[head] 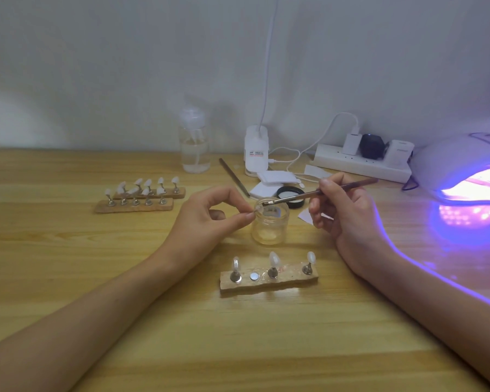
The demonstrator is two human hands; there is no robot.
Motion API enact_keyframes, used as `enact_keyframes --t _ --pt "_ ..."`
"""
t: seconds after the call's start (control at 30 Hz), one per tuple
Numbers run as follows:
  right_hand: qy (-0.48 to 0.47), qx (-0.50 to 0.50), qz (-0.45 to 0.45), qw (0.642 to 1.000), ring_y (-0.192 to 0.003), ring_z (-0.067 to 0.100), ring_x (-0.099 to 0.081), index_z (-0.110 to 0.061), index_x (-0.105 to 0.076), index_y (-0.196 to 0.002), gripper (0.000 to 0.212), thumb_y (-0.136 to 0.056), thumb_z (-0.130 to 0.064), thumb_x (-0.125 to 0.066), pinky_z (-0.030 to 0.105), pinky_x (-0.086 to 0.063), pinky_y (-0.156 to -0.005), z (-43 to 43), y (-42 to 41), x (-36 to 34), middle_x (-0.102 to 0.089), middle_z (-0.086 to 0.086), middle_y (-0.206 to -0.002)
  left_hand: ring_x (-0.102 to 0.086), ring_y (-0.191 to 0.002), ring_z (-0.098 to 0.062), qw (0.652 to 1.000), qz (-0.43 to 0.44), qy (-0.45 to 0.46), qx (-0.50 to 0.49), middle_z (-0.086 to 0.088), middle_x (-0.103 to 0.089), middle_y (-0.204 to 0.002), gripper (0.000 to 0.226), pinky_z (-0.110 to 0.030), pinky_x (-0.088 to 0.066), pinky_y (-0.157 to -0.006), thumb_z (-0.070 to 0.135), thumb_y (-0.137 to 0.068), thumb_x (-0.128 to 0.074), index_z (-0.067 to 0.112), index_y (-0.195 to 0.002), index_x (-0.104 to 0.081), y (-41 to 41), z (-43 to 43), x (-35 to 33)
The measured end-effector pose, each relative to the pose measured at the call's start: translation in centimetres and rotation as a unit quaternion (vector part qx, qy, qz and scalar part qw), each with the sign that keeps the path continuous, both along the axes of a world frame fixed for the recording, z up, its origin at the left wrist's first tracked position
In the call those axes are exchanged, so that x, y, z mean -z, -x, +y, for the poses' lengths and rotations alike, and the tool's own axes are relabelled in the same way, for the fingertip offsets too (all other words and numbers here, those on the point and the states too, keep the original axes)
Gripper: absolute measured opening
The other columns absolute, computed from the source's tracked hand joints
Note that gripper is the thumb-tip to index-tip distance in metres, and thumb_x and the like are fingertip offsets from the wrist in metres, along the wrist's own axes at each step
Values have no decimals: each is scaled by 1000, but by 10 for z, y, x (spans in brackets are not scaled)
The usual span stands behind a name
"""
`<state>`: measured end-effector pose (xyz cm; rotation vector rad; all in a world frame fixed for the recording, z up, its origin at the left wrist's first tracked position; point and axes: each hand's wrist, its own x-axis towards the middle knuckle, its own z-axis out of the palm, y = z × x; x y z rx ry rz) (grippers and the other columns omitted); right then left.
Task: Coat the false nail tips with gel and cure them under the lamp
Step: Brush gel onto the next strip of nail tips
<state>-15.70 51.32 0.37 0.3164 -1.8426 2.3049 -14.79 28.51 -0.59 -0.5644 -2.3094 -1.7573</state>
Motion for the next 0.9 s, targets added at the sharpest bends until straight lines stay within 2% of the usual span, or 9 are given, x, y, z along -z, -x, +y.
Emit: enact_keyframes --t 0.13,0.27,0.43,0.53,0.6,0.73,0.9 --pt "-1 -44 20 999 -55 13 -57 -22 -56 -75 20 -89 -35 -65 20 -44 -48 0 -1 0 -62 3 -63 -33 -45 -4 1000 1 -1 1 2 -71 -93 14 -11 -31 -46 14 -83 -77 21 -76 -67 -1 0 0" --pt "-16 -4 0 1000 -53 12 -56 -18 -52 -78 21 -97 -24 -57 19 -44 -48 1 1 2 -62 2 -61 -32 -44 -4 1000 3 2 -2 -2 -70 -93 14 -11 -29 -45 15 -83 -77 21 -77 -67 0 0 -1" --pt "2 -44 23 999 -54 13 -56 -19 -53 -78 20 -88 -34 -63 20 -44 -48 0 -1 0 -63 3 -62 -32 -44 -2 1000 4 -4 7 12 -69 -87 13 -8 -29 -45 15 -83 -77 21 -77 -67 -1 0 0" --pt "-15 -22 7 1000 -53 13 -56 -19 -52 -79 20 -96 -26 -59 20 -44 -47 0 0 2 -62 3 -61 -32 -43 -1 1000 5 -7 9 14 -68 -82 13 -8 -28 -45 14 -83 -77 20 -77 -67 -1 0 0" --pt "-10 -6 -1 1000 -52 12 -56 -19 -53 -77 20 -97 -24 -58 19 -44 -47 0 1 2 -62 3 -61 -31 -43 -1 1000 5 -6 7 13 -68 -81 13 -8 -28 -44 13 -83 -77 19 -77 -67 -1 0 0" --pt "2 -36 20 999 -54 13 -57 -21 -57 -76 20 -93 -31 -63 20 -45 -48 0 0 0 -63 3 -62 -31 -43 -2 1000 5 -8 4 9 -70 -86 13 -8 -29 -45 12 -83 -77 18 -77 -67 -1 0 0" --pt "-14 -8 1 1000 -53 13 -56 -17 -52 -80 20 -99 -21 -55 20 -45 -48 1 1 2 -63 3 -61 -31 -43 -3 1000 1 -8 2 5 -70 -89 14 -8 -28 -45 13 -82 -78 19 -76 -67 0 0 0"
